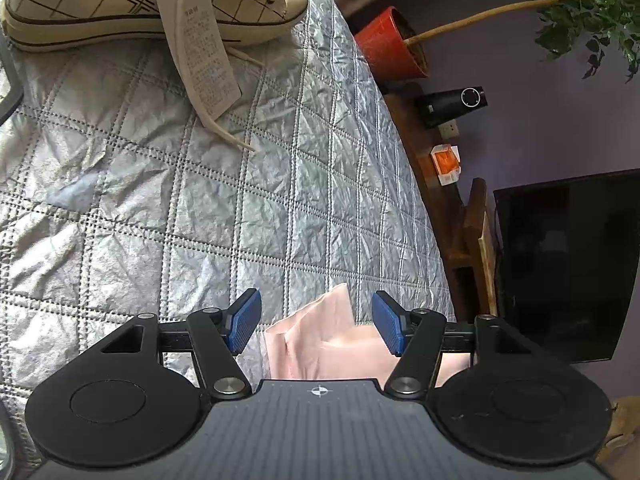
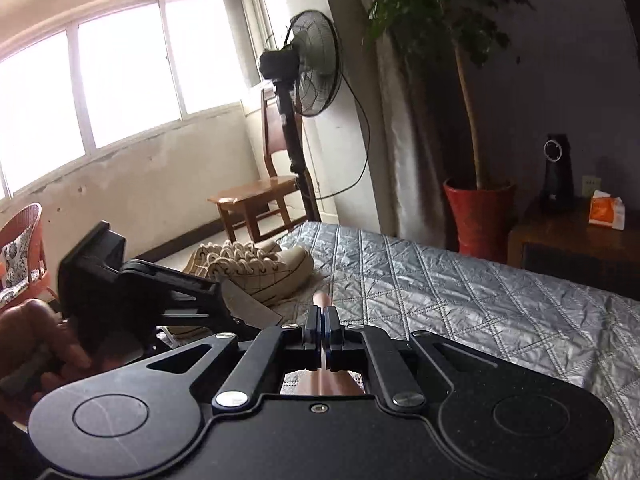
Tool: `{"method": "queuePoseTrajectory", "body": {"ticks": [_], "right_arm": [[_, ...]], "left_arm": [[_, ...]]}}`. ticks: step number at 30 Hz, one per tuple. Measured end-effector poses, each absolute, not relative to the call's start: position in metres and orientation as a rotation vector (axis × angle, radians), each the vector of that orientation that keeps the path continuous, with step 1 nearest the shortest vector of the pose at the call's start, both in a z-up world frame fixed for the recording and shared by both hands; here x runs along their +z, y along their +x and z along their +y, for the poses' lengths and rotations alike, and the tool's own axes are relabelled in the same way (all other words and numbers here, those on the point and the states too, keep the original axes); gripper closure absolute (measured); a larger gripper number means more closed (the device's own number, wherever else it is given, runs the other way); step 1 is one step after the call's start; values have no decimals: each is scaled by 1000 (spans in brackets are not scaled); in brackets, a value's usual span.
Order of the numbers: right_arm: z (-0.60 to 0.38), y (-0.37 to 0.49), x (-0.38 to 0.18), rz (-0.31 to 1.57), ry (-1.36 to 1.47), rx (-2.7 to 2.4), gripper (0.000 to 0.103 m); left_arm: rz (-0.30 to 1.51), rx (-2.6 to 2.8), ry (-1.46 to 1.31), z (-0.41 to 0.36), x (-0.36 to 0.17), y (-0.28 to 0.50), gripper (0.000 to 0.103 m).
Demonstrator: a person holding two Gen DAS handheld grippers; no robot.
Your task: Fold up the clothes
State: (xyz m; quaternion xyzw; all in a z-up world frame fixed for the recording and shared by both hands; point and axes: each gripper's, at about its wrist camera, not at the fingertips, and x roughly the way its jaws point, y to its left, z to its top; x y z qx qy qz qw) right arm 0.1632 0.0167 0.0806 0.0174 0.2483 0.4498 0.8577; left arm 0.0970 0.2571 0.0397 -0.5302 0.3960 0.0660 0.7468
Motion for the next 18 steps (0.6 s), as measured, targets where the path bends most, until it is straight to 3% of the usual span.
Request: {"method": "queuePoseTrajectory", "body": {"ticks": [3,4,7,10,13,18], "right_arm": [[31,174,61,617,-65,851,98],[35,177,56,645,-115,794,86],[27,176,56,662,-195,639,81],[8,153,73,631,-182,594,67],[3,112,74,640,-228,618,66],[44,41,29,717,-535,734,69]], "left_arm": [[870,139,-1155,256,40,97,36],[870,139,-1153,256,40,97,36],[871,148,-1157,259,39,96,36],[874,152,-1155,258,38,96,36],[875,149,-1134,255,41,97,35],[872,147,-1106,251,44,95,31]]}}
